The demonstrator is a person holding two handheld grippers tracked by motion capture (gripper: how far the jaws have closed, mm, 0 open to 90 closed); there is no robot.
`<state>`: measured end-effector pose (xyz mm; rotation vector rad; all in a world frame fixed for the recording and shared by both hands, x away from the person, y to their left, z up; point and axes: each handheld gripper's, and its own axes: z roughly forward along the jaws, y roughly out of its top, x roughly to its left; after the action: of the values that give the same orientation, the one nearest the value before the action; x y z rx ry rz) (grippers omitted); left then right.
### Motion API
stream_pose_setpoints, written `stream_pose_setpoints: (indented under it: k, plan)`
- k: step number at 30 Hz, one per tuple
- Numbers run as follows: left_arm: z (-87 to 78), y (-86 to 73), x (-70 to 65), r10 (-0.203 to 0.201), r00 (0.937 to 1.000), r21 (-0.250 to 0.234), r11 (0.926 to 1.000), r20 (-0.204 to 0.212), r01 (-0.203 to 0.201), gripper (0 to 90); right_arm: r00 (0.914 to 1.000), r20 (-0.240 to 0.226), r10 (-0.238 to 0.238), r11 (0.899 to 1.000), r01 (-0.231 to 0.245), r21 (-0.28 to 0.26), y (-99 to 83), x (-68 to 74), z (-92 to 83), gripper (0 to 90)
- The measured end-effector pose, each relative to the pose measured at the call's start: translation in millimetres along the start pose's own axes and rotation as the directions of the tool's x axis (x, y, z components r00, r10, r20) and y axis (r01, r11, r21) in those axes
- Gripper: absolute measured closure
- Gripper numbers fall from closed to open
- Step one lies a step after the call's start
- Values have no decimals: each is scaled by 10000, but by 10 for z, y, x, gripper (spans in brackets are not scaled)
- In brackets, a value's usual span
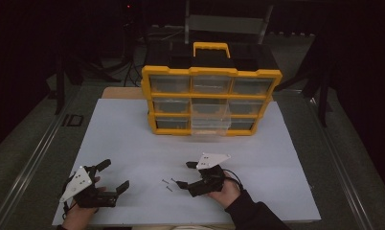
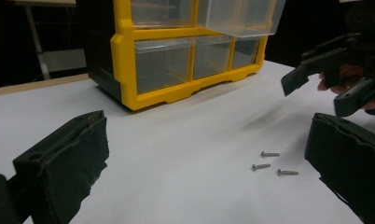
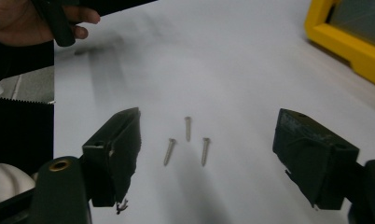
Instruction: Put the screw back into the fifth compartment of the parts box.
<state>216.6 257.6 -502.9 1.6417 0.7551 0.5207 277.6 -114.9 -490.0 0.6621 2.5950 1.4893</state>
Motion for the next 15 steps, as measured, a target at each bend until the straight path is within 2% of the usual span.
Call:
stream_pose_setpoints:
  k: [1, 2, 5, 9, 15]
  plan:
    - [0, 0, 0, 0, 10000, 0, 10000, 0, 0, 6, 10000, 0, 0, 10000, 0, 0, 0, 0, 0, 238]
    - [-3, 0, 1, 4, 10000, -6, 10000, -4, -4, 6, 9999, -45, -90, 9998, 91, 179, 1, -1, 61, 295]
    - [-5, -1, 4, -31, 10000, -21, 10000, -9, 31, 6, 9998, -36, -193, 9990, 194, 407, 0, 5, 134, 339]
    - [-2, -2, 3, -5, 10000, -5, 10000, 27, 5, 6, 9989, -47, -473, 9950, 475, 875, -19, 1, 237, 455]
    - [-3, -5, 2, -23, 10000, 5, 10000, 66, 23, 6, 9979, 22, -646, 9898, 638, 1276, -29, 6, 348, 544]
